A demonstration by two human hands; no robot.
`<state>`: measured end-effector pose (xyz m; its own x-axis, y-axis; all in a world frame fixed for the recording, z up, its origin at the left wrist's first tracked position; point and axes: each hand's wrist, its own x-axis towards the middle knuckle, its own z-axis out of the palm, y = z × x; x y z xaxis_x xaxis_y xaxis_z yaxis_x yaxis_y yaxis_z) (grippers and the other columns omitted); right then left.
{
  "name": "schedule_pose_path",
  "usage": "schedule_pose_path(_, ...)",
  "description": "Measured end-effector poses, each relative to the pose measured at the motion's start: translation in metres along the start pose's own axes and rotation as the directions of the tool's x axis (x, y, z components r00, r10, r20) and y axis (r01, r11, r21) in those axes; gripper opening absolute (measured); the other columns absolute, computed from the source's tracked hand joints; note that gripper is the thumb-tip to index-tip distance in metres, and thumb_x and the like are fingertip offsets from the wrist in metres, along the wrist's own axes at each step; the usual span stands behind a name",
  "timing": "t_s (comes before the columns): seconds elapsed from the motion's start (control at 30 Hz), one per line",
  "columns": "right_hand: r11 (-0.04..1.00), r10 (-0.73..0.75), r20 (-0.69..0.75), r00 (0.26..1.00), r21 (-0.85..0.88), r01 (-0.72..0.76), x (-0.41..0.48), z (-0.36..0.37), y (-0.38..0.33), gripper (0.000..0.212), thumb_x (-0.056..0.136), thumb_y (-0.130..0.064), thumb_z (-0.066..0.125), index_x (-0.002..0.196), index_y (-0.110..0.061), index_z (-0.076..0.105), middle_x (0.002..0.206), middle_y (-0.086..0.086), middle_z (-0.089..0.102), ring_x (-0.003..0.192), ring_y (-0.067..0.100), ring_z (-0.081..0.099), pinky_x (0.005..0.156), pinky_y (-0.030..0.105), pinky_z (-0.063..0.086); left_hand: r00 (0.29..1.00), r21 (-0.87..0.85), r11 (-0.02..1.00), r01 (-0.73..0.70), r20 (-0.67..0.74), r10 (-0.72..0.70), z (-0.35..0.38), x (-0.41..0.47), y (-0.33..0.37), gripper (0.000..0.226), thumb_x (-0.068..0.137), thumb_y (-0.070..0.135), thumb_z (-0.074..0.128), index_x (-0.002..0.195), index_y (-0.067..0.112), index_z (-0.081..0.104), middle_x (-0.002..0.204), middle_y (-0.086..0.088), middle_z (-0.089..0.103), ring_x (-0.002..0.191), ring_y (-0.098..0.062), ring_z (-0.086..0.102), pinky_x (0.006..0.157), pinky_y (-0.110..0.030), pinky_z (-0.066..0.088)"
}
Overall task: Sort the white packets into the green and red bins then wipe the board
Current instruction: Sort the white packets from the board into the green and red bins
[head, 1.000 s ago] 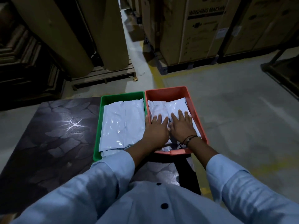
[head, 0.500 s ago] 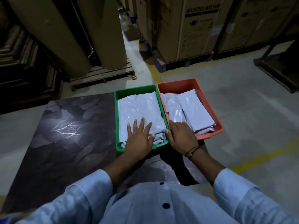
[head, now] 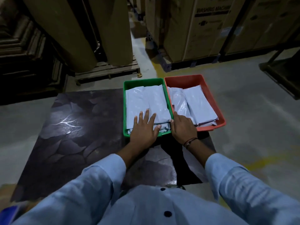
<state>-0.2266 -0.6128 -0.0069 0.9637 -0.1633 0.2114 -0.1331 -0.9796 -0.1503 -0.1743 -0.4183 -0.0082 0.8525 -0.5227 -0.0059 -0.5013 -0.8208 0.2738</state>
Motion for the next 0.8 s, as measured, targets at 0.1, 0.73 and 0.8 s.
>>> schedule_pose_path(0.1,0.999,0.033,0.012,0.999,0.015,-0.033,0.021,0.003,-0.006,0.048,0.099,-0.031,0.033,0.131,-0.004,0.054,0.100,0.016,0.070,0.089,0.033,0.064,0.077,0.043,0.048,1.000,0.000,1.000,-0.004,0.011,0.004,-0.004,0.021,-0.013,0.075,0.099,0.066,0.012,0.162,0.026,0.023,0.171,-0.008,0.010,0.158,-0.034,0.007,0.127,-0.053,0.006)
schedule_pose_path(0.73,0.996,0.040,0.039,0.998,0.083,-0.043,0.085,0.020,-0.002,0.050,0.098,-0.034,0.035,0.132,-0.001,0.052,0.102,0.017,0.068,0.093,0.036,0.062,0.090,0.047,0.047,1.000,0.011,1.000,0.005,0.013,-0.005,-0.018,0.082,-0.037,0.066,0.104,0.058,0.028,0.161,0.023,0.027,0.170,-0.008,0.019,0.157,-0.031,0.012,0.127,-0.049,0.009)
schedule_pose_path(0.8,0.993,0.057,-0.005,0.998,0.108,-0.056,0.087,0.020,-0.003,0.050,0.096,-0.036,0.035,0.130,-0.004,0.052,0.113,0.016,0.066,0.105,0.035,0.059,0.106,0.051,0.039,0.998,0.010,0.999,0.054,-0.039,-0.053,-0.021,0.076,-0.036,0.067,0.104,0.058,0.030,0.160,0.021,0.030,0.169,-0.009,0.020,0.157,-0.032,0.014,0.127,-0.050,0.008)
